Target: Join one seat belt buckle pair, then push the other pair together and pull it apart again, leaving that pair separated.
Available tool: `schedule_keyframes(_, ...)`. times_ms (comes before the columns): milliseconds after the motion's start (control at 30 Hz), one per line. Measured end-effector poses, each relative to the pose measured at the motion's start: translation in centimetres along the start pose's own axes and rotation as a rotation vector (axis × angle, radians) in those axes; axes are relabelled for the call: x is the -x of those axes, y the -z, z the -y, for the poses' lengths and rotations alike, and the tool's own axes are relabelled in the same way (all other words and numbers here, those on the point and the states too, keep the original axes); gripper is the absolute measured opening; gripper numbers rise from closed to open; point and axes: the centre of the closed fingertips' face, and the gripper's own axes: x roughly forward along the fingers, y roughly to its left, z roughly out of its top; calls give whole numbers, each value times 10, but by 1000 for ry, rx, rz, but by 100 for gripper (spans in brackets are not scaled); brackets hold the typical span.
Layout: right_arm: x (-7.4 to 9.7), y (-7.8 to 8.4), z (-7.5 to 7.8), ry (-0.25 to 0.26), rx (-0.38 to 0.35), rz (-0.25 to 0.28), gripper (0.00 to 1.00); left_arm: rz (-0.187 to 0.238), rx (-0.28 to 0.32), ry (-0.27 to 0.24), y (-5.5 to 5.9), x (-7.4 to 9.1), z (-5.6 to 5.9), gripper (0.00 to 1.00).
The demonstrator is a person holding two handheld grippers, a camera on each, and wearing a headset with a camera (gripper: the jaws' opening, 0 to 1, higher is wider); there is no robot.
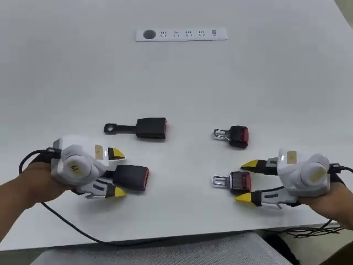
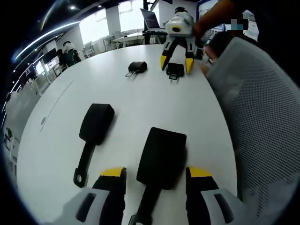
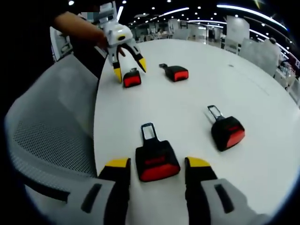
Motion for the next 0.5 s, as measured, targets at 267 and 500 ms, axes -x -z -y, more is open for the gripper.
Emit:
schedule_keyframes(267,0,-2,-1,-24,45,16,38,2,-10,27,-1,-2,3,40)
schedule_keyframes(500,0,-3,1,-34,37,51,36,8,39,8,0,-2,0,36)
